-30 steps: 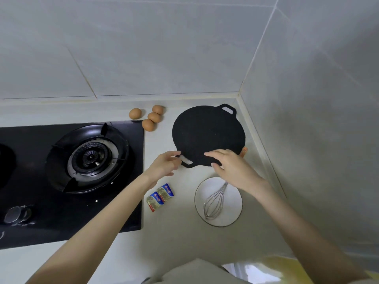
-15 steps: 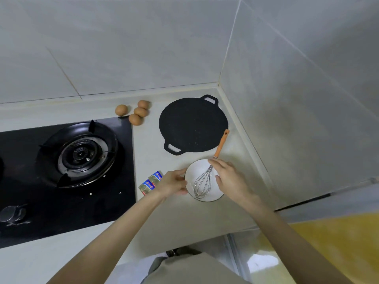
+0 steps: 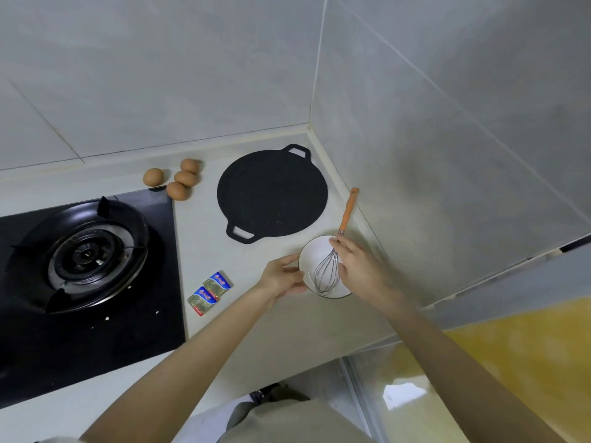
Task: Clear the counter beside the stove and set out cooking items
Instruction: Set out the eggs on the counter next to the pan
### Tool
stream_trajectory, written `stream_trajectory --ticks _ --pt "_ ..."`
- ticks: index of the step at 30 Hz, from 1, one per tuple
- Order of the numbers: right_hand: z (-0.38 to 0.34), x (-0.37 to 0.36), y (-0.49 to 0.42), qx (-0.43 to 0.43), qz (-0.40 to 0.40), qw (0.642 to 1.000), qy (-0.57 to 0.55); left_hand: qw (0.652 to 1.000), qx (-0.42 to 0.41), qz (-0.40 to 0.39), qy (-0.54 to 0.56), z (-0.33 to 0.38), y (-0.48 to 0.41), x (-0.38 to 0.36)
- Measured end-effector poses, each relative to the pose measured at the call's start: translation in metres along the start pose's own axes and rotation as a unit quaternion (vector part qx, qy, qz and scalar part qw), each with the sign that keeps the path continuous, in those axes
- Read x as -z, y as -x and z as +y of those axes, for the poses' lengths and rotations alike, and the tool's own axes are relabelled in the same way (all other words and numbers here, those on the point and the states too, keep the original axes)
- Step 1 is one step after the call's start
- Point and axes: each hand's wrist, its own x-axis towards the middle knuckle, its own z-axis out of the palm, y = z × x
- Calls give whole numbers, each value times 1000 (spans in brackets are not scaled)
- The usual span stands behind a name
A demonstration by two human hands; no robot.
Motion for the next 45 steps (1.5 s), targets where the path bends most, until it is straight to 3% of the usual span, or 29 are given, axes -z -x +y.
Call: stream_trajectory --ticks 19,25,28,32,38,41,45 --pt "40 7 -10 15 -48 998 -31 996 59 9 65 -2 -15 -46" --pt "43 7 -7 38 -38 998 -19 999 39 -4 30 -3 -9 -43" --pt "30 11 -9 34 -27 998 -40 997 1 6 -74 1 0 -24" --pt "-6 14 -15 67 -6 993 -95 971 -74 81 -213 0 16 22" --pt "-64 3 -31 127 -43 985 -112 916 -129 224 -306 -22 56 93" --pt "-96 -16 -44 153 -92 978 -110 868 -117 301 -378 -40 74 121" --pt "-130 -40 -56 178 -152 965 -117 833 -80 319 -445 -56 80 140"
